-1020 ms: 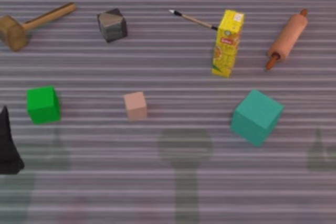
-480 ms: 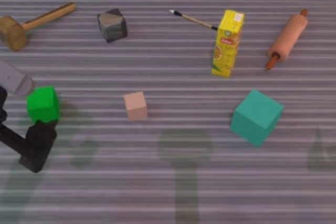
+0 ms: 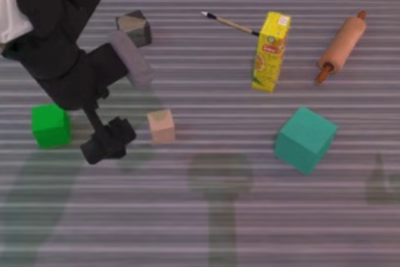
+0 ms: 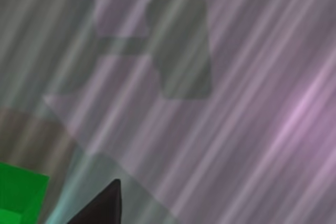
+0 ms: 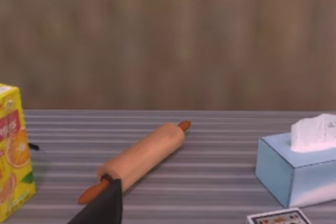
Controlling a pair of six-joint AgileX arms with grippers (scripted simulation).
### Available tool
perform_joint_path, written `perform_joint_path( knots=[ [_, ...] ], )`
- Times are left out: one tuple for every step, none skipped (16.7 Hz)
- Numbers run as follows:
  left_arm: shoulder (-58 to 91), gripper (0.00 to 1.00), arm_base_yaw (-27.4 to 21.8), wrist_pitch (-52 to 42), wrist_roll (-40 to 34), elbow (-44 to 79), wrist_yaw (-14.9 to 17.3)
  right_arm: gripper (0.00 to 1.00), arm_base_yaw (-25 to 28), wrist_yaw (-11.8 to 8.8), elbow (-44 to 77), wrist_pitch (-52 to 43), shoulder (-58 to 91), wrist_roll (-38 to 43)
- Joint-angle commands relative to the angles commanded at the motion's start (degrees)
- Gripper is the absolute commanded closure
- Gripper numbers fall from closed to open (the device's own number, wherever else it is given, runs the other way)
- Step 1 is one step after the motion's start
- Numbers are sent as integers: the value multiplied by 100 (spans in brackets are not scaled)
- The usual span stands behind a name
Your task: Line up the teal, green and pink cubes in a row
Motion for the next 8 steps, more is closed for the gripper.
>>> perform_joint_path(
  knots=[
    [476,0,-94,-227,158,435,-46,0,0,0,0,0,0,0],
    [910,0,-179,-429,300,855,-103,0,0,0,0,0,0,0],
    [1306,0,-256,-604,427,1258,-172,0,0,0,0,0,0,0],
    [1668,0,-324,-752,540,1644,-251,0,0,0,0,0,0,0],
    [2000,0,-383,-873,638,2007,-338,0,0,0,0,0,0,0],
    [2304,0,-434,-970,721,2345,-427,0,0,0,0,0,0,0],
    [2577,0,-476,-1041,789,2648,-517,0,0,0,0,0,0,0],
    [2816,0,-511,-1090,843,2916,-603,0,0,0,0,0,0,0]
  ],
)
